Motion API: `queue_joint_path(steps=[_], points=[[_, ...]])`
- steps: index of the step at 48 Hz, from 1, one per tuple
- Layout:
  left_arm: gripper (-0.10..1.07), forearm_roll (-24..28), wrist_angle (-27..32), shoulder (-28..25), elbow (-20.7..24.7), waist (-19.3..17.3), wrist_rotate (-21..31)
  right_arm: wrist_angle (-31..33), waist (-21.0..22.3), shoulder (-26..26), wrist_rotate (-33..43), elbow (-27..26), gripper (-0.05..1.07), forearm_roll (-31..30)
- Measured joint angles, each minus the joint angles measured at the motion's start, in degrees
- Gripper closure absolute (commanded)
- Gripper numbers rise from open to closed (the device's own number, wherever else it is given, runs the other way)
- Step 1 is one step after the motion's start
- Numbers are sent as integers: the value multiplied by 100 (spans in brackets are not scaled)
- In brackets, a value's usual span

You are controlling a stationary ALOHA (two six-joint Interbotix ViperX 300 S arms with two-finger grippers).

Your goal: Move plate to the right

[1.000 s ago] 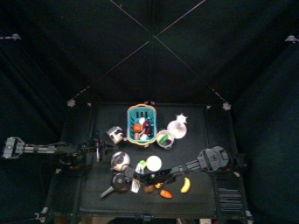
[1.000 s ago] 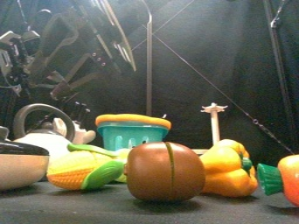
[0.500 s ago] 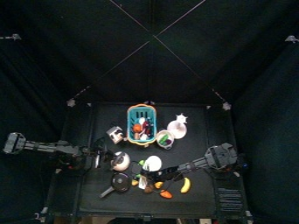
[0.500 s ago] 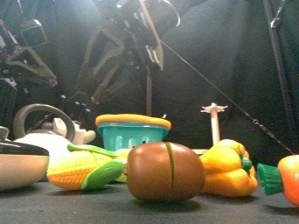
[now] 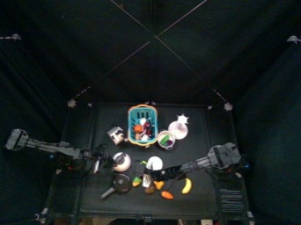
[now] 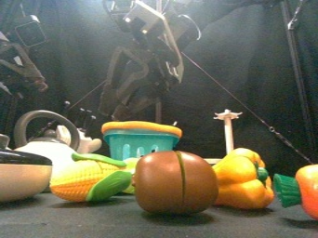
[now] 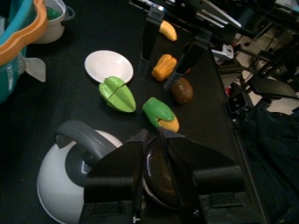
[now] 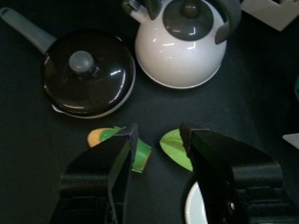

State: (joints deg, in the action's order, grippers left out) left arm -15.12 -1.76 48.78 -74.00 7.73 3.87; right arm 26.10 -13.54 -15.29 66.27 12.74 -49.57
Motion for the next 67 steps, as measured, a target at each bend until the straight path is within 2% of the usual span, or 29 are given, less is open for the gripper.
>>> queue_joint_path(steps=[8, 11, 19, 29, 39, 67], points=[[12, 9, 88, 0, 53, -281, 0, 79, 9, 123, 18, 123, 23, 9], [9, 9, 176, 0, 88, -360, 9, 167, 0, 185, 26, 193, 23, 18], [9, 9, 554, -88, 220, -510, 9, 431, 0, 360, 35, 378, 23, 26], [9, -70, 888, -554, 396, -703, 9, 536, -9, 510, 44, 536, 23, 53], [9, -79, 932, -756, 422, -905, 18, 536, -9, 519, 44, 563, 23, 79], [9, -193, 888, -1143, 422, -914, 9, 598, -9, 519, 44, 729, 23, 237]])
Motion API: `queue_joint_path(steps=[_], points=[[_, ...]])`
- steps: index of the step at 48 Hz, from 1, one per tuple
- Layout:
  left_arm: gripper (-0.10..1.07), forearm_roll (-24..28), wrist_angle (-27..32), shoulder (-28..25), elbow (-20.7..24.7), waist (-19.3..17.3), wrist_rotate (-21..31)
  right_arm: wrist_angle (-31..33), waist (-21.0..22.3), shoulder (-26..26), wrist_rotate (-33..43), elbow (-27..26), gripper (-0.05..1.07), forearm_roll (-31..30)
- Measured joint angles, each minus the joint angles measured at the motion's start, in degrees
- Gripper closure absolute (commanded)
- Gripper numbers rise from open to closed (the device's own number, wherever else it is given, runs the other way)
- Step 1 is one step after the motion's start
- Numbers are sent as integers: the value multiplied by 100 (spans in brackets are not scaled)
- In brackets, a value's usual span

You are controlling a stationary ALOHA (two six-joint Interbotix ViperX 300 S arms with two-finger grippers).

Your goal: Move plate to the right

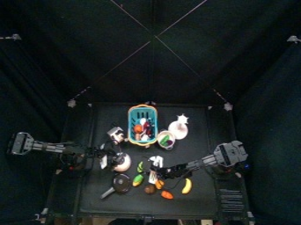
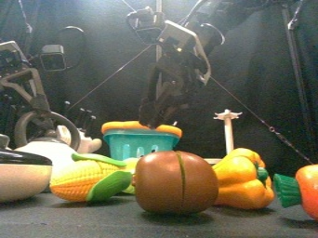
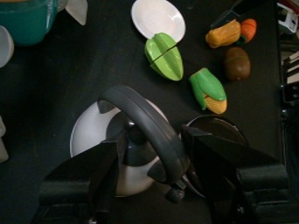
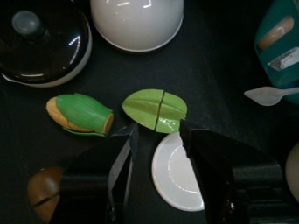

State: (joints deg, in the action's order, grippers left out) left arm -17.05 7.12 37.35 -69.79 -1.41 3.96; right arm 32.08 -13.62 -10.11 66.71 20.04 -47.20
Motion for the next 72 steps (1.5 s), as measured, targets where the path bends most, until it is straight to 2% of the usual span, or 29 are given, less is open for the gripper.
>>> queue_joint_path(steps=[20, 34, 53, 72], points=[[9, 413, -773, 360, -88, 18, -35, 105, -9, 35, -35, 826, 23, 123], [9, 536, -1406, 703, -264, 35, -35, -176, -62, -26, -44, 844, 23, -26], [9, 545, -1529, 738, -299, 44, -44, -237, -229, -316, -44, 773, 23, -18], [9, 536, -1529, 738, -308, 44, -35, -272, -220, -589, -44, 650, 23, -9]])
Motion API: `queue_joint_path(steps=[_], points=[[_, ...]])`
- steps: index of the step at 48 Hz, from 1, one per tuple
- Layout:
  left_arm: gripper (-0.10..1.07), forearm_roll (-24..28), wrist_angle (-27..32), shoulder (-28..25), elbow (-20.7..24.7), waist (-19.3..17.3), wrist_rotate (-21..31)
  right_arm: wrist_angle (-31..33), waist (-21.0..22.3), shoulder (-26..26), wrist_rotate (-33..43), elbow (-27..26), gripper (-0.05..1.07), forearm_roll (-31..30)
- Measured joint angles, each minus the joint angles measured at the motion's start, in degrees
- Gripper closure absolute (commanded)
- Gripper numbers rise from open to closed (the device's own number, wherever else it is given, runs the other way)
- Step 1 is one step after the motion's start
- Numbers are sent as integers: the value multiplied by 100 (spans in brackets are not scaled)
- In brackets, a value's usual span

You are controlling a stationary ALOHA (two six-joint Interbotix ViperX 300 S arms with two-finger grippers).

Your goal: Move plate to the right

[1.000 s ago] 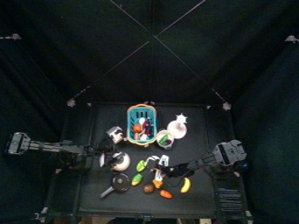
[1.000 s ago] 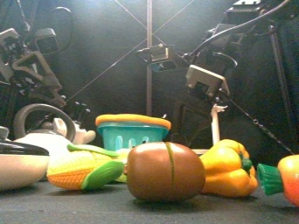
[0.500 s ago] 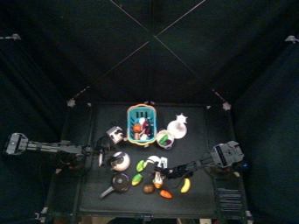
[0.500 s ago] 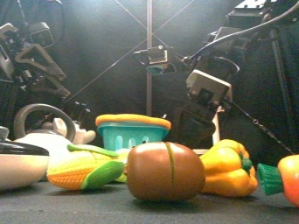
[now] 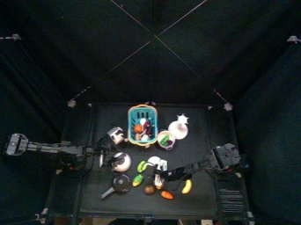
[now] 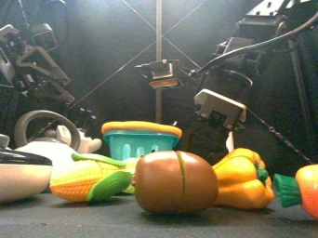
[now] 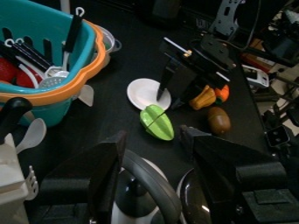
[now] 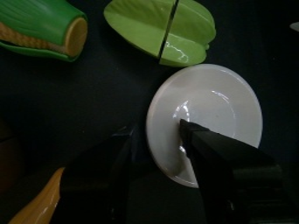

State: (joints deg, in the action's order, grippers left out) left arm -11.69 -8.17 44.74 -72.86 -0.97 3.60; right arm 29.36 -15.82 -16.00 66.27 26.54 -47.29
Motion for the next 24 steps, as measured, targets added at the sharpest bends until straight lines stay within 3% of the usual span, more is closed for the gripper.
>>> queue_joint_path(steps=[9, 24], points=[[9, 9, 0, -9, -9, 0, 0, 62, 18, -9, 0, 0, 28, 9], [9, 0, -9, 0, -9, 0, -9, 185, 9, 0, -18, -9, 48, 70]])
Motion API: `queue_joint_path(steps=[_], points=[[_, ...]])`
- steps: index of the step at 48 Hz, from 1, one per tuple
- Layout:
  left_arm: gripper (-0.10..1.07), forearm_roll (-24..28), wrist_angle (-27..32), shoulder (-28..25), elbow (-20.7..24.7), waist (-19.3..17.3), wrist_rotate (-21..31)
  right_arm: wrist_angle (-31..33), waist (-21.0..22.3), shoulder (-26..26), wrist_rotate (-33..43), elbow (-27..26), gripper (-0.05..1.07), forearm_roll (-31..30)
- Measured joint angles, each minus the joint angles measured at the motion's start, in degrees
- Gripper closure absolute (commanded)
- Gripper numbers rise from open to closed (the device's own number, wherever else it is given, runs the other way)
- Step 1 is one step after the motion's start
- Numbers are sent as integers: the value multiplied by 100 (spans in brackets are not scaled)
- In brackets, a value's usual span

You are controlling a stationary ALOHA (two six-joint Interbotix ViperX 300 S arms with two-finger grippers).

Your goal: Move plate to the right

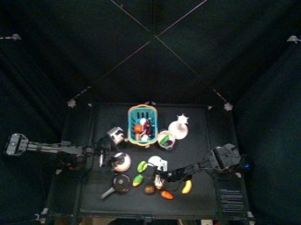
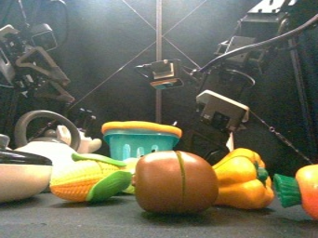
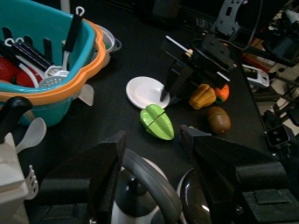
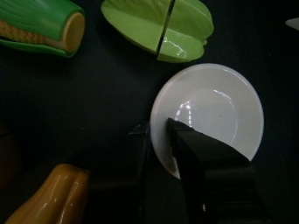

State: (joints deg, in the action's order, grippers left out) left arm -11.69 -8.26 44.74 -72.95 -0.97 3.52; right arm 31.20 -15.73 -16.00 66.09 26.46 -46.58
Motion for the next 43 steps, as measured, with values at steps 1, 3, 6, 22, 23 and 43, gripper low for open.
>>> queue_joint_path(steps=[1, 3, 6, 22, 23, 43], points=[[9, 9, 9, 0, 0, 0, 9, 9, 9, -9, 0, 0, 49, 0], [9, 9, 0, 0, 0, 0, 9, 18, 0, 0, -9, 0, 50, 9], [9, 9, 0, 0, 0, 0, 9, 53, 0, 9, 0, 0, 52, 26], [9, 9, 0, 0, 0, 0, 9, 202, -9, 264, 0, 272, 52, 290], [9, 9, 0, 0, 0, 0, 9, 202, -9, 290, 0, 290, 52, 299], [9, 9, 9, 0, -9, 0, 9, 255, -35, 791, 44, 826, 52, 721]])
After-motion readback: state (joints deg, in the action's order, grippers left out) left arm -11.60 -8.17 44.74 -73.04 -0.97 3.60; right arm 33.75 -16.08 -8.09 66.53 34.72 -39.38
